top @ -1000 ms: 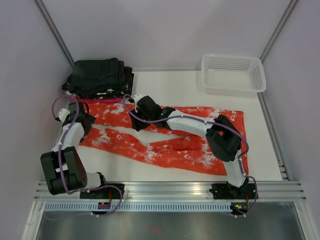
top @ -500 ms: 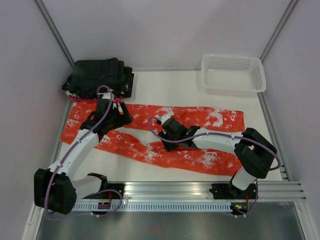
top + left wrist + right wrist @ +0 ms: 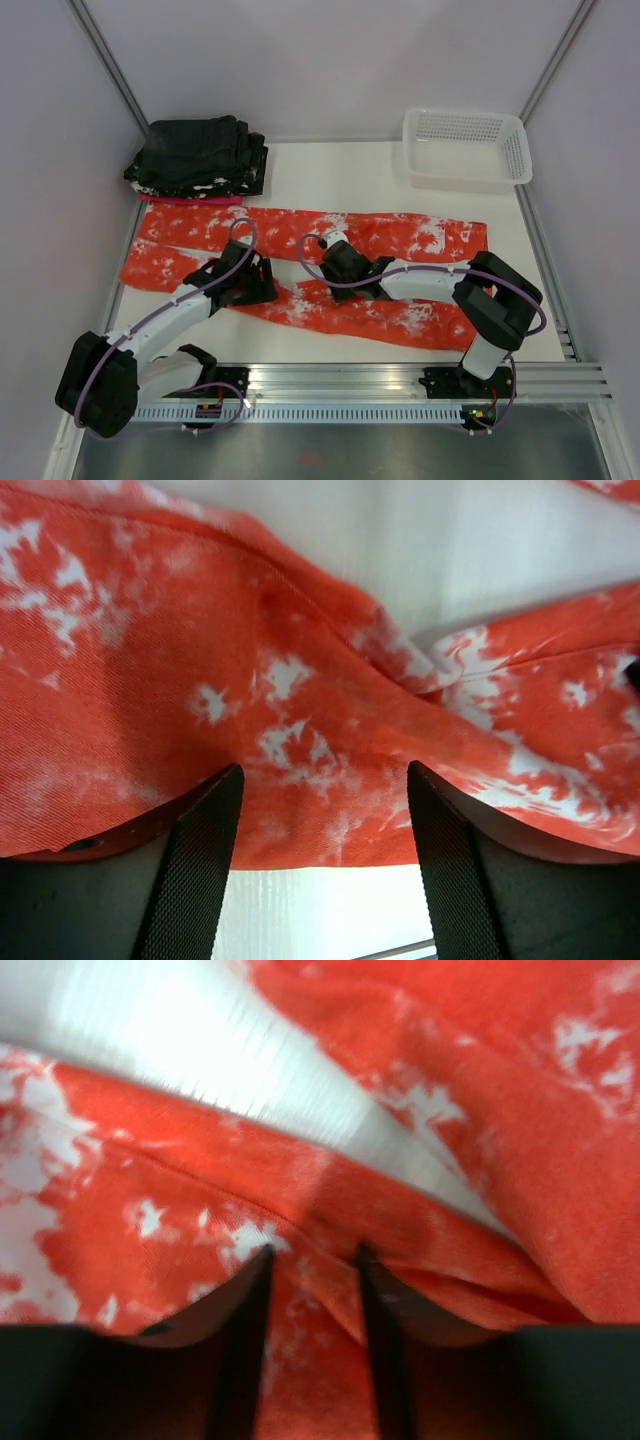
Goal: Fold and stack the trousers
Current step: Flatten the trousers out
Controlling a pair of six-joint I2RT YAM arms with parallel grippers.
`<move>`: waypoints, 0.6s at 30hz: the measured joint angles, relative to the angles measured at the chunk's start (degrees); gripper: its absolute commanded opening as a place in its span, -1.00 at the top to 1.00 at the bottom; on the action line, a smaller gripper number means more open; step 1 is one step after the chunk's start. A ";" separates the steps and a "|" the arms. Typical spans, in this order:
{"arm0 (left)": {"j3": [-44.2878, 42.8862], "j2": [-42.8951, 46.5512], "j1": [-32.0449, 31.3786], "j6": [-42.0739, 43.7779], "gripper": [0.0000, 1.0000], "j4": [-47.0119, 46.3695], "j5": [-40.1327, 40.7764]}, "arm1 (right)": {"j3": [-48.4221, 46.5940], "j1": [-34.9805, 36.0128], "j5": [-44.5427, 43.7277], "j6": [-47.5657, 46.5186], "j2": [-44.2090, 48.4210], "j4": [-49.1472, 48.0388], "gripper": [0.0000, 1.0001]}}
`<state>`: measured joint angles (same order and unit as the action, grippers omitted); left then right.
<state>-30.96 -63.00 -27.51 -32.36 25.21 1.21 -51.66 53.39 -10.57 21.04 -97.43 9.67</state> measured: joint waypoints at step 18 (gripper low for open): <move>2.29 -0.98 -0.39 -10.56 -0.29 2.45 4.13 | -4.04 -1.07 -9.16 11.54 -4.33 -0.68 0.73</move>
<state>-28.67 -63.99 -27.90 -42.92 27.66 5.34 -55.70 52.31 -19.73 32.58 -101.75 8.99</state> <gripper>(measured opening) 0.638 0.104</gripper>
